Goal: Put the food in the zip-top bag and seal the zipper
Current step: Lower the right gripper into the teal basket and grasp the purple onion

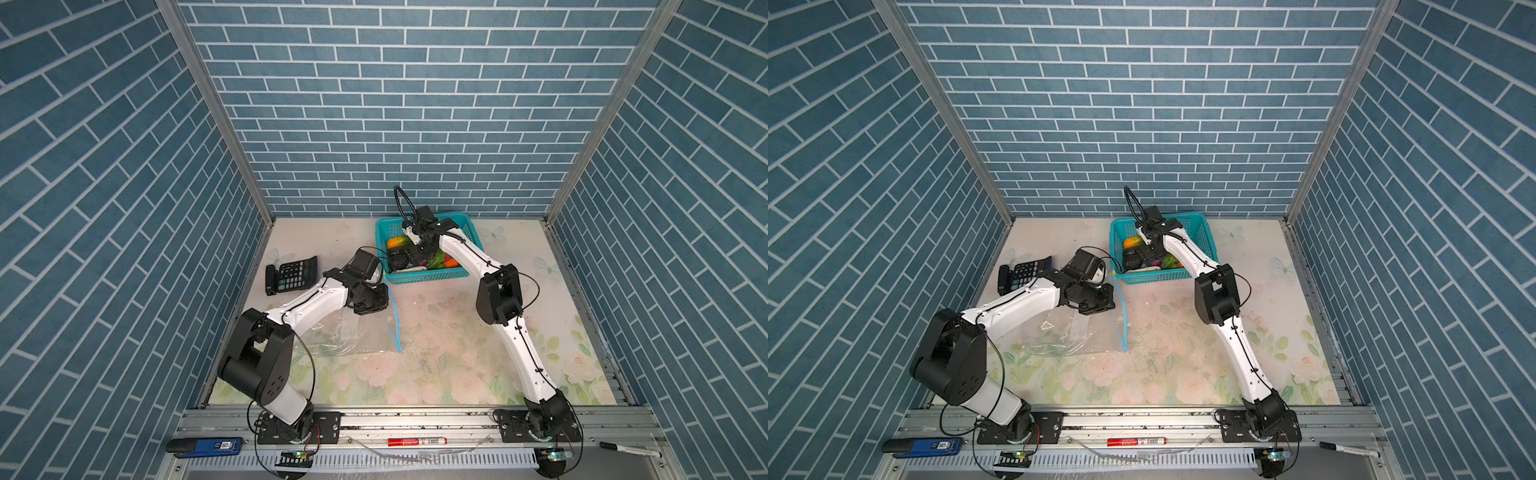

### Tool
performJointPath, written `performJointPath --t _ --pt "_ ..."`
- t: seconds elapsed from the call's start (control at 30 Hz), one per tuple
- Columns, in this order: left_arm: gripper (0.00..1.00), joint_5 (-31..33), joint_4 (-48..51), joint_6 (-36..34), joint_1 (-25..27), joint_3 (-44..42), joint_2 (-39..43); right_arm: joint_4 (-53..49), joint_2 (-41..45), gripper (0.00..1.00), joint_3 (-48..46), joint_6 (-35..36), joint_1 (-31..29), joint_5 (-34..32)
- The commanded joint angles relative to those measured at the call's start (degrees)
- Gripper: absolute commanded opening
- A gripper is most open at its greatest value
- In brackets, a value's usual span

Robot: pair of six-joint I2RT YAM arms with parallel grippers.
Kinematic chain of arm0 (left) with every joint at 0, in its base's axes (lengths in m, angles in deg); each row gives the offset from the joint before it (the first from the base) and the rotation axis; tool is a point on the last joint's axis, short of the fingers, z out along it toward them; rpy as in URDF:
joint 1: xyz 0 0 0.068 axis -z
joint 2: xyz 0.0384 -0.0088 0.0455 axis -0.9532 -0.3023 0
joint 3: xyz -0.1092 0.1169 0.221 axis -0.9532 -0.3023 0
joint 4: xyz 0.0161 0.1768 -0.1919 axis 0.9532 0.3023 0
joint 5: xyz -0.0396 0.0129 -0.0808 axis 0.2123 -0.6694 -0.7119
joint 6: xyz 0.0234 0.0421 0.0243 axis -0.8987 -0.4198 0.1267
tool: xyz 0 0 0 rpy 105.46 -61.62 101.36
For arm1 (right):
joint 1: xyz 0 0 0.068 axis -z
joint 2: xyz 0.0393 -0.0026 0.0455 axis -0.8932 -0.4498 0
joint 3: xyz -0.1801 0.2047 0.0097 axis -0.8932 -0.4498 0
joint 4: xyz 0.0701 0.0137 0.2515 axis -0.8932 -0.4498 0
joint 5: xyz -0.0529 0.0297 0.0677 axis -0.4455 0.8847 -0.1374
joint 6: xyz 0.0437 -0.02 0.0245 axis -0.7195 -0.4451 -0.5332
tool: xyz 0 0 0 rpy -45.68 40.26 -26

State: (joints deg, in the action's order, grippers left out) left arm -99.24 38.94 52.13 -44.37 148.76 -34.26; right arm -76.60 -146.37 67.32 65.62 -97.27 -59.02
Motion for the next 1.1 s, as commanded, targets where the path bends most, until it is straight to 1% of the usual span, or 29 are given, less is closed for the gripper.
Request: performJointPath --t 0.0,0.17,0.5,0.7,0.9,1.07 --pt "0.0 -0.71 0.12 -0.66 0.24 0.64 -1.03 -0.94 -2.74 0.82 2.56 0.62 -0.41 -0.8" --pt "0.0 -1.0 0.13 -0.67 0.26 0.93 -1.48 -0.27 -2.65 0.81 2.6 0.36 -0.37 -0.91" --pt "0.0 -0.97 0.52 -0.45 0.23 1.15 -1.46 0.03 -0.46 0.71 2.43 -1.13 -0.28 0.34" --pt "0.0 -1.06 1.27 -0.21 0.25 1.36 -0.71 0.25 2.55 0.67 2.04 -2.97 0.02 2.18" --pt "0.0 -1.05 1.71 -0.13 0.2 1.33 -0.28 2.47 6.19 0.65 -2.75 -3.6 0.33 3.72" --pt "0.0 -0.78 1.96 0.35 0.25 1.47 0.25 4.21 9.32 0.63 -6.35 -5.34 0.33 6.24"
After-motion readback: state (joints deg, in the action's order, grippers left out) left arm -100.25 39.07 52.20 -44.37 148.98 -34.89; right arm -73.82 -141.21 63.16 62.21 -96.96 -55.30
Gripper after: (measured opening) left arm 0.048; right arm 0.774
